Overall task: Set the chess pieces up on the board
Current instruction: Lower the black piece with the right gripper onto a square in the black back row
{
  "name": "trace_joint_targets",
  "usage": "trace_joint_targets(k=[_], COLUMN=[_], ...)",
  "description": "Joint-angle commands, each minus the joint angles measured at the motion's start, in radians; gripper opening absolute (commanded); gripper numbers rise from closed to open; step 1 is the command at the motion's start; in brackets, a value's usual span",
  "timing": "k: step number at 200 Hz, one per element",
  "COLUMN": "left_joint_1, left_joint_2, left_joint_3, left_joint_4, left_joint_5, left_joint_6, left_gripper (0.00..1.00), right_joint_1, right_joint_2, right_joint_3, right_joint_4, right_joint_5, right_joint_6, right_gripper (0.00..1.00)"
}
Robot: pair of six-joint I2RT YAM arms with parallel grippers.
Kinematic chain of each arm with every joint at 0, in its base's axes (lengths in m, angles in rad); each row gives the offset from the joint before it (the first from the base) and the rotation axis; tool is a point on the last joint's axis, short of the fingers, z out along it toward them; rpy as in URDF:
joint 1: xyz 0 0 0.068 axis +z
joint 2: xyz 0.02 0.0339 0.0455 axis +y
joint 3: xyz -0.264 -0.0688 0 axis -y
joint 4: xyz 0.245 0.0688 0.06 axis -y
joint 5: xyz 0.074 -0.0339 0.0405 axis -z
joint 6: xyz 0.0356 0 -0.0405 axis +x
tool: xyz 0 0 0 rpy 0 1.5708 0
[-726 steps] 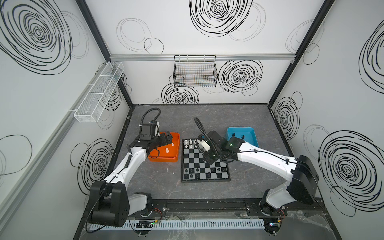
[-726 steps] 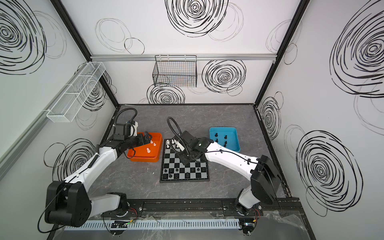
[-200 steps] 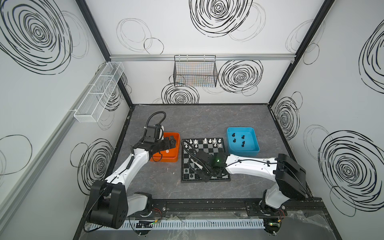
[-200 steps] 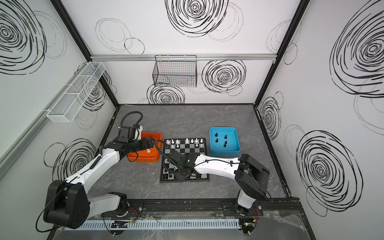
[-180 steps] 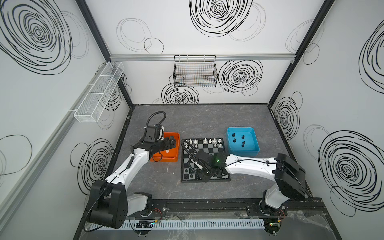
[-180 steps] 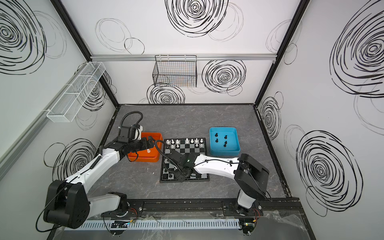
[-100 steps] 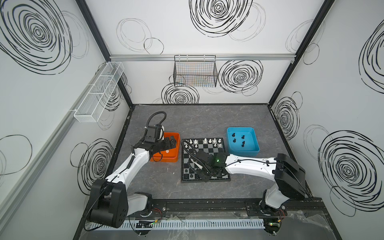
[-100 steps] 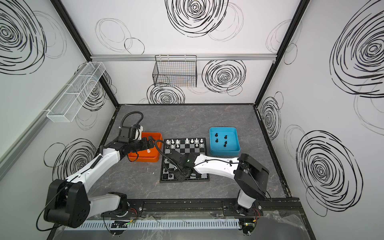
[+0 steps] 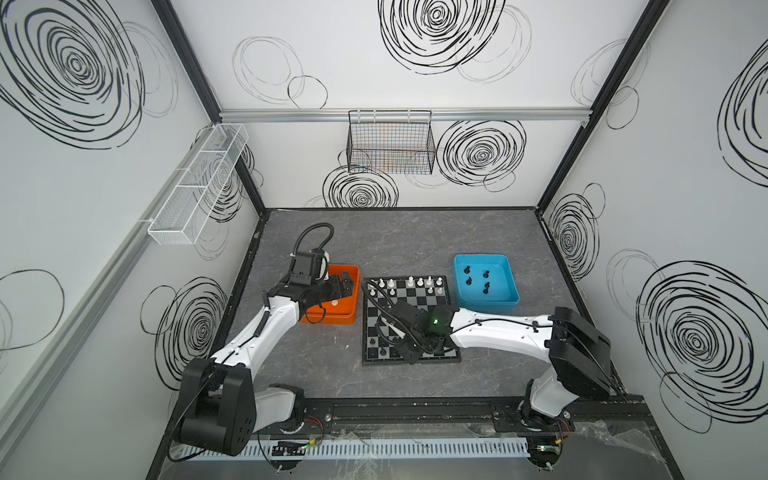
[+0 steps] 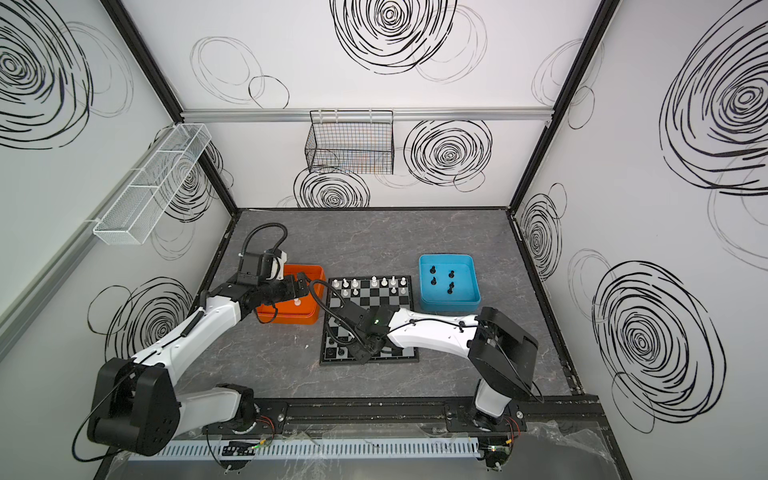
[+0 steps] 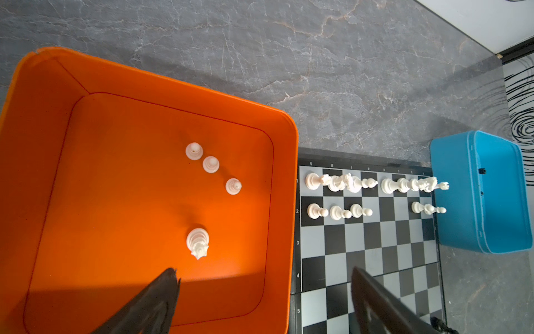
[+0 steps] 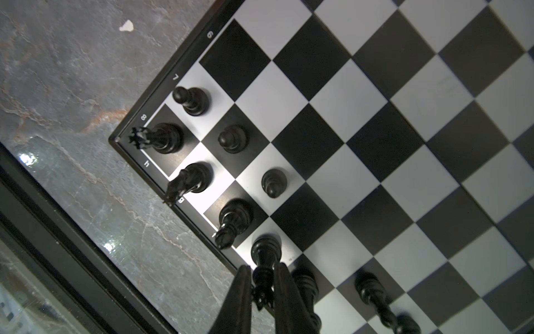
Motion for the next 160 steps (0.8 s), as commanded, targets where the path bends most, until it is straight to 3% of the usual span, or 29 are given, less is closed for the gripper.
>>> trace_joint_targets(k=[1, 160], left_joint_1=[-0.009, -0.014], left_joint_2=[0.006, 0.012], left_joint_3=[-0.008, -0.009], left_joint_4=[0.033, 0.039], left_joint_5=[-0.004, -0.003], left_joint_6=[-0.007, -0.007], left_gripper=[0.96, 0.96], right_joint_1=[0.001, 0.003], right_joint_2=[0.013, 0.008], right_joint_3=[0.000, -0.007], right_joint_4=[-0.033, -0.035], right_joint_5=[0.027, 0.014], right_joint_6=[0.015, 0.017], right_gripper=[0.17, 0.24])
